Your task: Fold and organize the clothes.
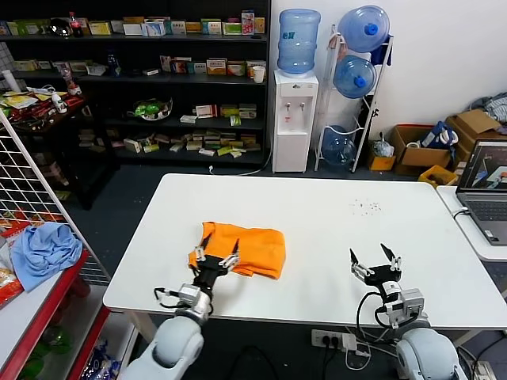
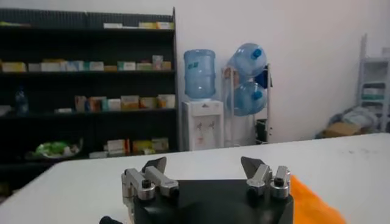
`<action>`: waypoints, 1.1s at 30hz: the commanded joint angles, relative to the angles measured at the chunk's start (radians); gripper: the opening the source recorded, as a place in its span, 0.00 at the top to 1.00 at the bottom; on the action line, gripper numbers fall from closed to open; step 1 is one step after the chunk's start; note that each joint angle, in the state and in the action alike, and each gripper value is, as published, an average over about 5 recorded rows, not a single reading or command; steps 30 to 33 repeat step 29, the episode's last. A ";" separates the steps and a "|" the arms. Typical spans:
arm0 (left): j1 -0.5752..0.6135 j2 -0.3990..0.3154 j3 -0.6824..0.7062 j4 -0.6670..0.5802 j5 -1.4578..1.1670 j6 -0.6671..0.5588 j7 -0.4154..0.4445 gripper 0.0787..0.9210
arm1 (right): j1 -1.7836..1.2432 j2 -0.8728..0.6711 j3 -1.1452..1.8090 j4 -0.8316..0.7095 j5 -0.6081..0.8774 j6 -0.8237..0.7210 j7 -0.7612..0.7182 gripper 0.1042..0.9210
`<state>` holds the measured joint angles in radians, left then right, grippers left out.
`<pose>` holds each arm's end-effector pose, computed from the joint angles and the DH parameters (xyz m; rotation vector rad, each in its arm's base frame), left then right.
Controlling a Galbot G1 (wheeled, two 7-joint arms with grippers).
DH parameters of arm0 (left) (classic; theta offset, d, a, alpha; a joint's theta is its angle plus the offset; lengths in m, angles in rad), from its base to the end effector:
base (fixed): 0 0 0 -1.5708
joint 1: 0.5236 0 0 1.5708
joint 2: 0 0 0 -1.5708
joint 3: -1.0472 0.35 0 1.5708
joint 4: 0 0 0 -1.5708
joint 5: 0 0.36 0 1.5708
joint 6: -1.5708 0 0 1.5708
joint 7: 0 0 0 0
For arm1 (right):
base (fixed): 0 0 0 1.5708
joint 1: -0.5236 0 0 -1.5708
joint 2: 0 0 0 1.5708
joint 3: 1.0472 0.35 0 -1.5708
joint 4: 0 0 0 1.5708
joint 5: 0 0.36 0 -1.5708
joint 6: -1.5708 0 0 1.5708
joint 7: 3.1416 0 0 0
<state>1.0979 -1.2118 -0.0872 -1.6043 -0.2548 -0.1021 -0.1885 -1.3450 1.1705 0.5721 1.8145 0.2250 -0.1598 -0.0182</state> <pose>0.3069 -0.0237 -0.3859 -0.3764 -3.0735 -0.1027 0.2644 -0.1181 -0.3277 0.0874 -2.9182 0.2583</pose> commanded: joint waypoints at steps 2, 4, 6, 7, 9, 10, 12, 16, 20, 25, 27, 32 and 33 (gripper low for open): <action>0.211 0.166 -0.313 -0.059 0.130 -0.065 0.103 0.12 | 0.005 0.138 0.172 0.005 -0.090 0.002 -0.141 0.12; 0.217 0.171 -0.334 -0.061 0.122 -0.044 0.123 0.12 | 0.007 0.147 0.193 0.006 -0.087 -0.005 -0.151 0.12; 0.216 0.168 -0.355 -0.067 0.111 -0.018 0.144 0.12 | 0.008 0.154 0.209 0.007 -0.081 -0.011 -0.158 0.12; 0.215 0.164 -0.363 -0.071 0.107 -0.007 0.155 0.12 | 0.008 0.157 0.214 0.008 -0.079 -0.013 -0.160 0.12; 0.211 0.153 -0.374 -0.079 0.104 0.010 0.166 0.12 | 0.008 0.166 0.220 0.011 -0.077 -0.015 -0.161 0.12; 0.210 0.148 -0.376 -0.081 0.104 0.013 0.169 0.12 | 0.007 0.170 0.221 0.013 -0.078 -0.014 -0.160 0.12; 0.207 0.140 -0.380 -0.082 0.106 0.015 0.171 0.12 | 0.006 0.177 0.219 0.017 -0.082 -0.014 -0.158 0.12; 0.205 0.129 -0.384 -0.074 0.105 0.012 0.171 0.12 | 0.006 0.185 0.209 0.022 -0.088 -0.017 -0.153 0.12; 0.202 0.115 -0.384 -0.067 0.109 0.008 0.163 0.12 | 0.007 0.188 0.191 0.022 -0.097 -0.021 -0.149 0.12; 0.191 0.086 -0.382 -0.045 0.113 0.003 0.145 0.12 | 0.012 0.190 0.158 0.012 -0.112 -0.015 -0.140 0.12; 0.188 0.075 -0.377 -0.039 0.115 0.002 0.135 0.12 | 0.016 0.190 0.146 0.007 -0.118 -0.010 -0.135 0.12; 0.187 0.071 -0.373 -0.037 0.117 0.002 0.129 0.12 | 0.018 0.190 0.141 0.005 -0.120 -0.008 -0.133 0.12; 0.187 0.071 -0.373 -0.037 0.117 0.002 0.129 0.12 | 0.018 0.190 0.141 0.005 -0.120 -0.008 -0.133 0.12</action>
